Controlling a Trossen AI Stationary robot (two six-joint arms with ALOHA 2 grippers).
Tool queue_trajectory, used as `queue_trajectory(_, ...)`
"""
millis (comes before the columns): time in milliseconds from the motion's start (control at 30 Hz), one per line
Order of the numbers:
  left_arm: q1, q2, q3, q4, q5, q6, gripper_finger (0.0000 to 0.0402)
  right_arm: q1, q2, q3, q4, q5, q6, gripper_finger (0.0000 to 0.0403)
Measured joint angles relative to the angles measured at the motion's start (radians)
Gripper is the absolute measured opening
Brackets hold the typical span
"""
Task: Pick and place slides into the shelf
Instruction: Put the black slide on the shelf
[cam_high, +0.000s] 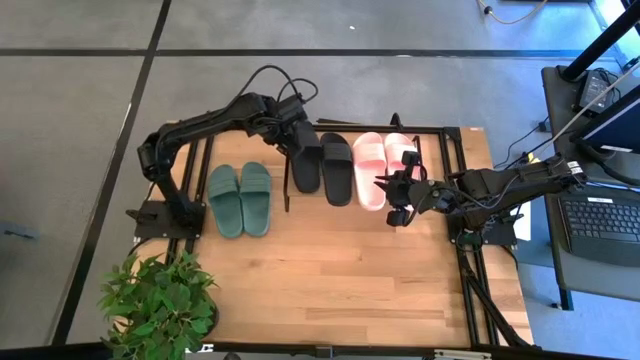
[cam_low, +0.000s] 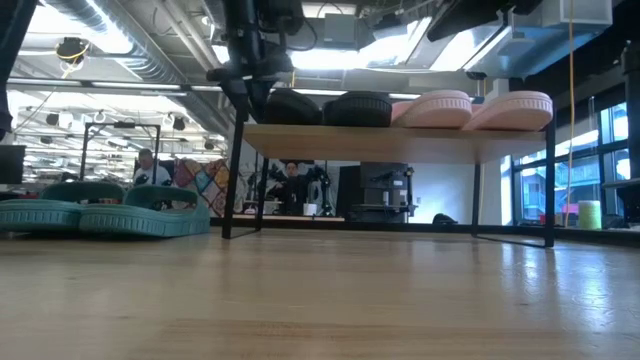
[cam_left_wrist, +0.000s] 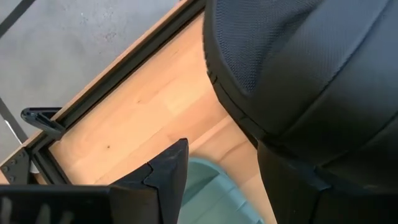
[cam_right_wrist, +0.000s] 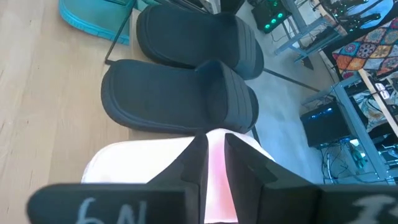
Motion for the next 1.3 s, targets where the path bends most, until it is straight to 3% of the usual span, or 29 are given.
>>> queue_trajectory(367,0.012,0.01,0.001,0.099,0.029,0.048,0.0185,0.0,0.0,0.0,-0.001,0.0,0.0,0.0055)
queue_trajectory(633,0.013,0.073,0.006,0.109,0.084,0.073,0.0185,0.0,0.0,0.0,-0.002,0.0,0.0,0.0055)
queue_trajectory(933,0.019,0.046,0.013,0.066,0.085,0.08,0.0185,0.0,0.0,0.0,0.001,0.0,0.005,0.0055)
queue_trajectory(1100,0.018,0.04,0.013,0.063,0.084,0.081,0.0185,0.0,0.0,0.0,0.053,0.0,0.019,0.0055)
queue_trajectory(1300,0.011,0.044,0.013,0.063,0.08,0.081,0.0185,-0.003,0.0,0.0,0.241,-0.041,-0.055,0.0055)
